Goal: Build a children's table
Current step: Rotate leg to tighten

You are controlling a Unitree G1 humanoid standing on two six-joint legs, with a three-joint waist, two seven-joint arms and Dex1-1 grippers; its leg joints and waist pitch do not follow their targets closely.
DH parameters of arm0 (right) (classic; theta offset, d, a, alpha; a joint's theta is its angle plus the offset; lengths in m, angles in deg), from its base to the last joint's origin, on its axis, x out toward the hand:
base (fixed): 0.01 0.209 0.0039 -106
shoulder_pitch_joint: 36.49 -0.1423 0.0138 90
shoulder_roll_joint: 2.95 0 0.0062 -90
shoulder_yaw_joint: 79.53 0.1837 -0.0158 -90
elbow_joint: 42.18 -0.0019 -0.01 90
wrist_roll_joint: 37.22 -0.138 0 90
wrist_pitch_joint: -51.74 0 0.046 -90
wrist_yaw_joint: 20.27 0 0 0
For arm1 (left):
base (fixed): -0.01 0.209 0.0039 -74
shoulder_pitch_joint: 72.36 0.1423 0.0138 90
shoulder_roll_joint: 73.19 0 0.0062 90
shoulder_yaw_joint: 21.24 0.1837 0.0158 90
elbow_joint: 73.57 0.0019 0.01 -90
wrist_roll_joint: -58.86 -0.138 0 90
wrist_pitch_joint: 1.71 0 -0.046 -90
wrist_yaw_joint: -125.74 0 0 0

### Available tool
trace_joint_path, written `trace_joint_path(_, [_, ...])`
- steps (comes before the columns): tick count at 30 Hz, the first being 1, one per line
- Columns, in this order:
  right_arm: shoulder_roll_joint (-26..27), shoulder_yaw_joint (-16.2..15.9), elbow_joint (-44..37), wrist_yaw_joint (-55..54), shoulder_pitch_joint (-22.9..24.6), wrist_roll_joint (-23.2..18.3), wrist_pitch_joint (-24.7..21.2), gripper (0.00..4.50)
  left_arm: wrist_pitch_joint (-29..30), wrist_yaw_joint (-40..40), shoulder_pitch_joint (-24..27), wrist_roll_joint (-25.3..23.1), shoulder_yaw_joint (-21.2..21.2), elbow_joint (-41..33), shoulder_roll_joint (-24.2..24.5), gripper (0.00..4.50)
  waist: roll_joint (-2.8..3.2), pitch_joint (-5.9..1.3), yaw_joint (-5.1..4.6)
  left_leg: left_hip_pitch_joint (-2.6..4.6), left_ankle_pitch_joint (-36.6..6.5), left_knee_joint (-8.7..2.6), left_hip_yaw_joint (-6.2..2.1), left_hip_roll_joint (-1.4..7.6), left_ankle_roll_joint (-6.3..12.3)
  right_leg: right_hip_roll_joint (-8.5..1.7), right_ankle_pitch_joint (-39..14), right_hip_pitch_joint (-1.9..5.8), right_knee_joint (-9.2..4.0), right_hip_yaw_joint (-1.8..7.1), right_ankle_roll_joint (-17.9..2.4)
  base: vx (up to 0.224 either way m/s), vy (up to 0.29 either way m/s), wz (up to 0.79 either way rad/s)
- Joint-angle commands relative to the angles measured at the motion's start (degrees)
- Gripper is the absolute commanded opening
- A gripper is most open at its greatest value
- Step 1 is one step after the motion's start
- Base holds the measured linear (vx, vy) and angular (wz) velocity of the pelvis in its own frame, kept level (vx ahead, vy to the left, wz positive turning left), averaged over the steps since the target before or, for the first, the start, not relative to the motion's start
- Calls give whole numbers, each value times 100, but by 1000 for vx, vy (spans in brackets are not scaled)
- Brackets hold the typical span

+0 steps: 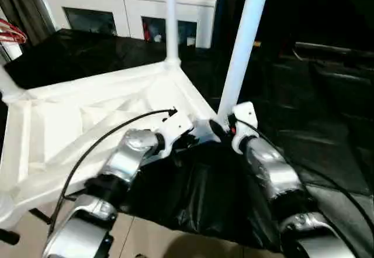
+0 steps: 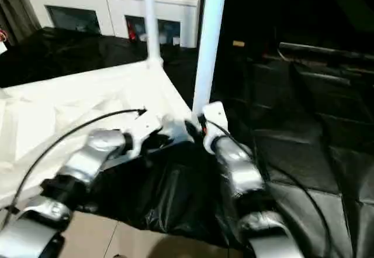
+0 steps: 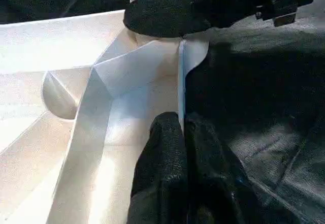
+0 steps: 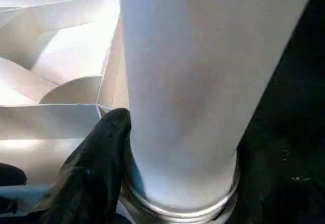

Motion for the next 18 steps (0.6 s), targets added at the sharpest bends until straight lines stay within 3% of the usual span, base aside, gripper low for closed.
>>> trace_joint_path(1, [436,-435,-23,467,-4,-30,155,348,-297,296,-183,241,-1,-223,-478,0,-54,-419,-6,69,-787,-348,-153,277,311,-564,-1069,305,-445,379,-1008,0,0,0])
trace_joint_path(7, [-65,-354,-399,1249,71,-282,23,415,-488,-103,-22,286,-1,-346,-145,0,-64,-409,-1,63,-897,-347,-156,276,343,-564,-1315,320,-476,380,-918,0,0,0])
trace_joint_path(12, [-530,-408,-607,2002,115,-393,-80,422,-635,-499,65,360,4,-420,89,0,-68,-428,12,40,-709,-323,-151,273,470,-552,-1033,332,-434,370,-978,0,0,0])
trace_joint_path(16, [-1264,-626,-742,3240,208,-433,44,422,-806,-1242,198,610,25,-584,376,0,-40,-408,40,62,-868,-317,-150,280,468,-551,-1335,321,-472,359,-954,0,0,0])
trace_joint_path(18, [-1383,-652,-761,3471,223,-460,65,422,-827,-1419,229,673,34,-625,433,0,-42,-405,47,64,-892,-321,-142,289,469,-542,-1336,302,-476,364,-968,0,0,0])
